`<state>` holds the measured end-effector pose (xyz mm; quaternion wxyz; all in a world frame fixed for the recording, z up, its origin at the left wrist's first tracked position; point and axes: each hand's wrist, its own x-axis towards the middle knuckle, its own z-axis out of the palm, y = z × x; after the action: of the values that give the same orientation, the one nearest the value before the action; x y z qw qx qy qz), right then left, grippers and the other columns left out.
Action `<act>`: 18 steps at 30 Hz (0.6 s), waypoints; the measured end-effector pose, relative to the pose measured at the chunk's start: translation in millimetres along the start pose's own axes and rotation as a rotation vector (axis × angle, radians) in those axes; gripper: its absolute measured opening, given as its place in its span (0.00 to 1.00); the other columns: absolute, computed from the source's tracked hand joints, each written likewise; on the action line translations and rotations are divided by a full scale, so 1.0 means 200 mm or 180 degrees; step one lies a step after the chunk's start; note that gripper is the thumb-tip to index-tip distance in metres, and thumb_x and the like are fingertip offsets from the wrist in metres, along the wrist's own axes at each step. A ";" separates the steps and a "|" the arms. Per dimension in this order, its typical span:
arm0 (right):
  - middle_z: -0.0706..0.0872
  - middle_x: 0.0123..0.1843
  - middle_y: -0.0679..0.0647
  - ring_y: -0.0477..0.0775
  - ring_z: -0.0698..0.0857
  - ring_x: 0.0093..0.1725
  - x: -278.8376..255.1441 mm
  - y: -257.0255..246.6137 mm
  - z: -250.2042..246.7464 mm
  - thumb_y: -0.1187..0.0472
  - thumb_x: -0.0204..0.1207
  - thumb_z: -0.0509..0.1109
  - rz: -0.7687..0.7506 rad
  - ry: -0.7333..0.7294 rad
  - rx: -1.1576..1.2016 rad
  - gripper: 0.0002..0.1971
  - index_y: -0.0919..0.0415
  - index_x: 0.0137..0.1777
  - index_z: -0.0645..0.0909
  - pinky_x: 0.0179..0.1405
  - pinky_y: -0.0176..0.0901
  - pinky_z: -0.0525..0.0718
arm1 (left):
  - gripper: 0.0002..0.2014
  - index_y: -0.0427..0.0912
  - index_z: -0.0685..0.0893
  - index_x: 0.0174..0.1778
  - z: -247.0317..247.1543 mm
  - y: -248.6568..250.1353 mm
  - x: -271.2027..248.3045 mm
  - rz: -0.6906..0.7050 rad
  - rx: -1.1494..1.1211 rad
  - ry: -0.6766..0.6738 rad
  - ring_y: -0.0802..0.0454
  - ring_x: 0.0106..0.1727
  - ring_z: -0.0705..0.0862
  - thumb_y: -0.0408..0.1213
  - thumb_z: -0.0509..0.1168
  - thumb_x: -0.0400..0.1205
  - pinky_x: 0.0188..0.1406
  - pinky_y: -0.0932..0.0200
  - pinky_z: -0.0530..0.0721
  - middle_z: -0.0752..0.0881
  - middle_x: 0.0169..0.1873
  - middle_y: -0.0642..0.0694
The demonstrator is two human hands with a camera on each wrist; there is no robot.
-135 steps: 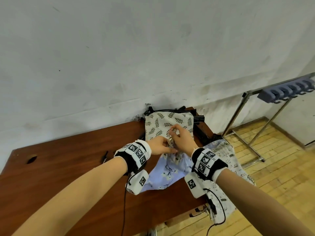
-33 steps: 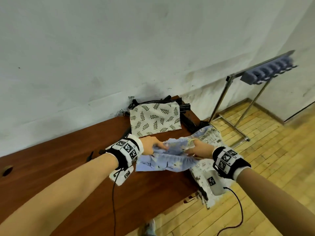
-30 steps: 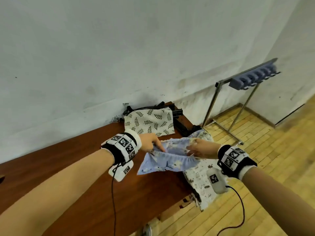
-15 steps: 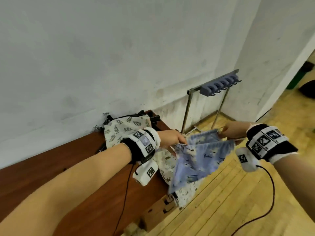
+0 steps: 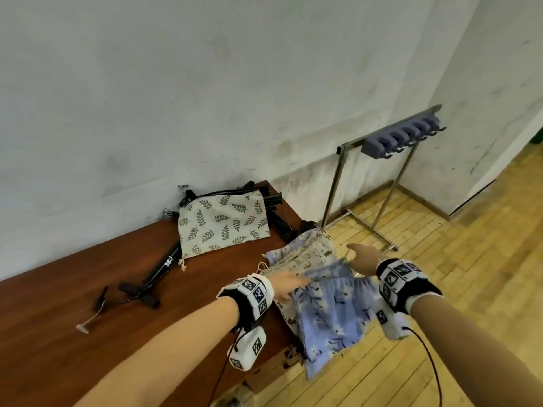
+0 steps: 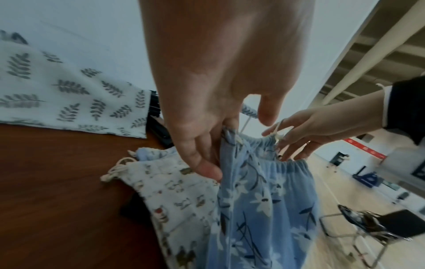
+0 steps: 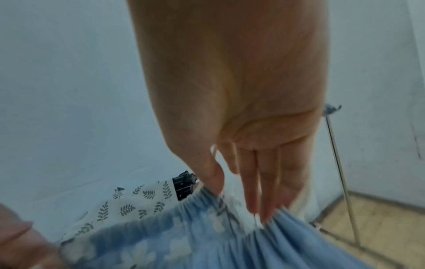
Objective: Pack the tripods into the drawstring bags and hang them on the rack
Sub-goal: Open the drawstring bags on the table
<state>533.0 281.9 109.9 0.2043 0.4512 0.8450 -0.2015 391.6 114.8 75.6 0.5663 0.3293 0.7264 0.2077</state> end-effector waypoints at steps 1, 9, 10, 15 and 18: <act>0.73 0.77 0.62 0.60 0.77 0.71 0.06 -0.04 0.02 0.58 0.84 0.61 -0.0056 0.0051 0.0038 0.26 0.65 0.80 0.65 0.63 0.47 0.79 | 0.26 0.43 0.73 0.75 -0.04 -0.03 0.01 0.0032 0.0075 0.0082 0.44 0.70 0.74 0.55 0.57 0.85 0.56 0.56 0.81 0.73 0.70 0.45; 0.85 0.48 0.68 0.64 0.83 0.43 0.37 -0.36 0.08 0.66 0.81 0.57 -0.0163 0.0512 0.0331 0.15 0.75 0.56 0.81 0.40 0.51 0.81 | 0.31 0.36 0.65 0.79 -0.21 -0.26 0.14 0.0182 -0.0138 0.0723 0.45 0.76 0.71 0.49 0.62 0.84 0.75 0.53 0.68 0.69 0.78 0.41; 0.83 0.42 0.66 0.61 0.80 0.37 0.40 -0.40 0.08 0.66 0.81 0.58 -0.0126 0.0596 0.0346 0.12 0.72 0.50 0.82 0.33 0.48 0.77 | 0.32 0.37 0.63 0.81 -0.23 -0.26 0.16 0.0242 -0.0224 0.0763 0.45 0.79 0.67 0.48 0.62 0.84 0.77 0.54 0.64 0.66 0.79 0.41; 0.67 0.26 0.54 0.52 0.64 0.22 0.54 -0.50 0.15 0.63 0.77 0.61 0.0026 0.0459 0.0017 0.18 0.59 0.27 0.61 0.20 0.39 0.61 | 0.37 0.48 0.52 0.84 -0.29 -0.35 0.26 0.0450 0.0121 0.0127 0.45 0.83 0.57 0.55 0.60 0.83 0.81 0.51 0.56 0.54 0.84 0.45; 0.64 0.27 0.53 0.52 0.63 0.22 0.59 -0.57 0.21 0.57 0.74 0.62 0.0185 0.0074 -0.0292 0.18 0.56 0.27 0.58 0.21 0.38 0.63 | 0.39 0.57 0.55 0.83 -0.38 -0.47 0.31 0.0569 0.0040 -0.0089 0.44 0.82 0.61 0.60 0.64 0.78 0.81 0.47 0.60 0.58 0.83 0.46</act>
<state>384.3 281.6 30.0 0.2207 0.4681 0.8422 -0.1512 287.9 99.9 -9.8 0.5536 0.3992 0.6874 0.2483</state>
